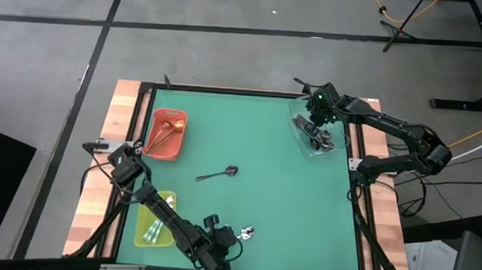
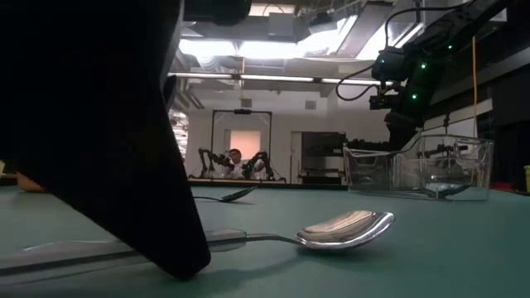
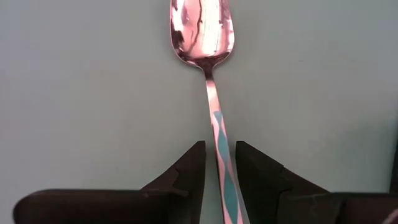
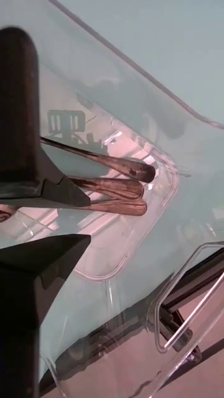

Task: Sort silverware by color (type)
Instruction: Put the blue patterned spoon into the yellow bin

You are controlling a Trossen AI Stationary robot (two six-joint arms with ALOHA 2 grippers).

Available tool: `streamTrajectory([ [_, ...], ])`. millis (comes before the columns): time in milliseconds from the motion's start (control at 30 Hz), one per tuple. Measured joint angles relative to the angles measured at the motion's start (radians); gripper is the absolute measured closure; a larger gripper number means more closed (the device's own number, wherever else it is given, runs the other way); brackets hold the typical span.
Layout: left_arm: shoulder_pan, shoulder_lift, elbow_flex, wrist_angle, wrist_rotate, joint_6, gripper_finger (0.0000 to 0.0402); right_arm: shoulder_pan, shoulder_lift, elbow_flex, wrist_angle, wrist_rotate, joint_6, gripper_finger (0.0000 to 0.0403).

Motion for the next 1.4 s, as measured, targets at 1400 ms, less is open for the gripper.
streamTrajectory([
  [1400,0.0,0.004,-0.002,0.023,-0.014,0.008,0.0383,0.0,0.0,0.0,0.0,-0.018,0.0,0.0333],
])
